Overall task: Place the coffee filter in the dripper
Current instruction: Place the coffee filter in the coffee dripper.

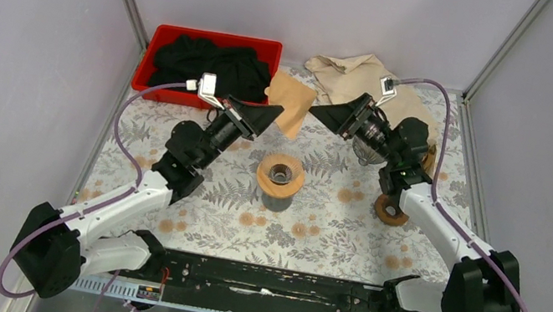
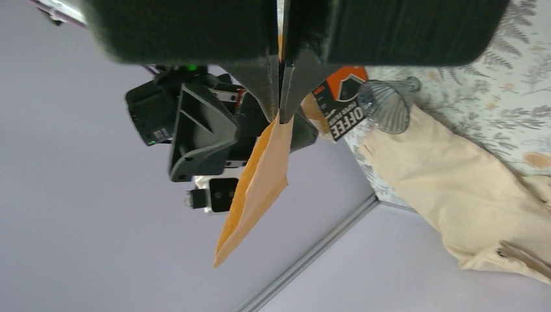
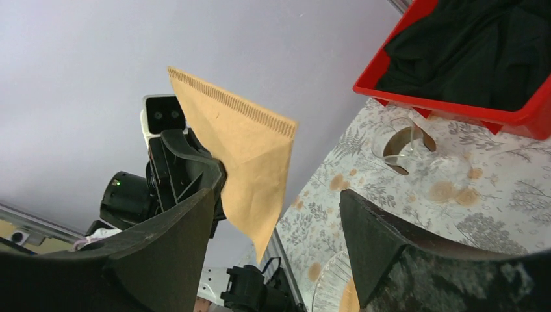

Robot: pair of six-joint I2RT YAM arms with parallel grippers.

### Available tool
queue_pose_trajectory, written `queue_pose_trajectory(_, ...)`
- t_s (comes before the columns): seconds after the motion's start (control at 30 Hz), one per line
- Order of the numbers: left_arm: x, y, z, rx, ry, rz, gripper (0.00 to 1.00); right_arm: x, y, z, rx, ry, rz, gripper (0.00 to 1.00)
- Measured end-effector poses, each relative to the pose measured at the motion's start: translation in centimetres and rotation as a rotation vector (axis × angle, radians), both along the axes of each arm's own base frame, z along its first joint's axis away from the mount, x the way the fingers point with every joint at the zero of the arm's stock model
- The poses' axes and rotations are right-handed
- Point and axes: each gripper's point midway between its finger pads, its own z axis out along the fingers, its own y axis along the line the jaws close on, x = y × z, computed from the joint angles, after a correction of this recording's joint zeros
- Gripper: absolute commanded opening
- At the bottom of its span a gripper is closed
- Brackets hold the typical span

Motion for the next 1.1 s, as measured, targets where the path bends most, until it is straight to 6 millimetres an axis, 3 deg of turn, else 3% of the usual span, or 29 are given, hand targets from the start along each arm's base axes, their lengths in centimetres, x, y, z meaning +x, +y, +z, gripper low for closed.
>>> queue_pose_trajectory(0.37, -0.8, -0.7, 0.2, -0.119, 0.072, -0.087, 0.00, 0.4, 1.1, 0.8, 0.113, 0.012, 0.072, 0.48)
queue_pose_trajectory(0.53, -1.0, -0.9, 0.0, -0.146, 0.100, -0.109, 0.02, 0.1, 1.3, 1.5, 0.153, -0.002, 0.102, 0.24)
queue_pose_trajectory(0.6, -1.1, -0.9, -0.2, -0.152, 0.110, -0.112, 0.07, 0.0, 1.4, 1.8, 0.170, -0.004, 0.116, 0.11)
queue_pose_trajectory(0.7, -1.1, -0.9, -0.5, -0.156, 0.122, -0.116, 0.15, 0.0, 1.5, 1.8, 0.187, 0.004, 0.127, 0.00)
queue_pose_trajectory(0.9, -1.0, 0.0, -1.3, -0.164, 0.144, -0.106, 0.29, -0.1, 1.6, 1.6, 0.211, 0.026, 0.147, 0.00)
queue_pose_trajectory(1.1, -0.9, 2.0, -2.1, -0.181, 0.157, -0.069, 0.41, -0.6, 1.6, 2.0, 0.223, 0.018, 0.165, 0.00)
